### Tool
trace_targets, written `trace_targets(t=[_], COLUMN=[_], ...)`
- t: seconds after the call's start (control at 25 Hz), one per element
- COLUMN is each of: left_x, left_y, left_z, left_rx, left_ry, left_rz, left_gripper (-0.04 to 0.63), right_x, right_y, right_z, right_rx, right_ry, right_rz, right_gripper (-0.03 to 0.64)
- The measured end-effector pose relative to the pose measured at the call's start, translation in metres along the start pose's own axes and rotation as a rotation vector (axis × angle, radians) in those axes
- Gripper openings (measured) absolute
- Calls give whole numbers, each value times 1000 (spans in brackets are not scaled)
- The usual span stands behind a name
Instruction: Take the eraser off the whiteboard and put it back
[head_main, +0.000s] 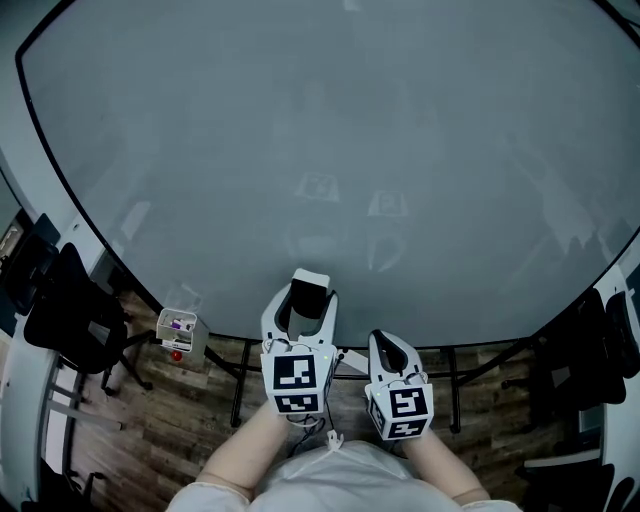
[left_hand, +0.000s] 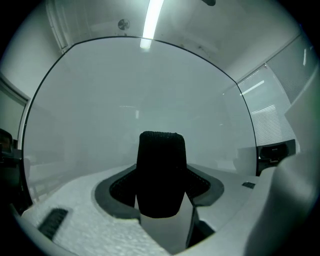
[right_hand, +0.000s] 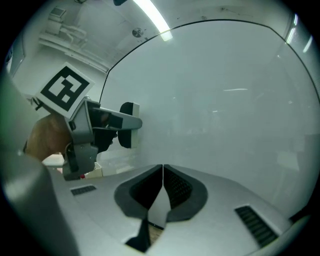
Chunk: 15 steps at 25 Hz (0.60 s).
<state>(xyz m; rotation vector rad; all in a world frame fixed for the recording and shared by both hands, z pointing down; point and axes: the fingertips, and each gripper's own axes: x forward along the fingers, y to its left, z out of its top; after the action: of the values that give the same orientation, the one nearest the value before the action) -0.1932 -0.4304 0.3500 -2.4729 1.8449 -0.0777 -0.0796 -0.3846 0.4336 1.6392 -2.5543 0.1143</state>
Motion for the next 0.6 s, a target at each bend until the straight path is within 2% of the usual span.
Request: trace_targets(t=[0.12,0.24,0.44,0.6], left_x=[7,14,17,19], left_y=[0,1,3,2], left_z=[4,-3,-5,-5], left_rx=[-2,-18,25,23], left_ry=[-11,14,12,5], left_rz=[30,42,70,67], left_gripper=[270,270,270,270], right_x=[1,1,0,-1], right_y=[-5,-5,-7,-7], right_z=[0,-2,-3,-5], right_rx=[16,23,12,17], right_ry=[-3,4,7,14], right_rz=[-2,10,15,19], right_gripper=[28,28,28,28])
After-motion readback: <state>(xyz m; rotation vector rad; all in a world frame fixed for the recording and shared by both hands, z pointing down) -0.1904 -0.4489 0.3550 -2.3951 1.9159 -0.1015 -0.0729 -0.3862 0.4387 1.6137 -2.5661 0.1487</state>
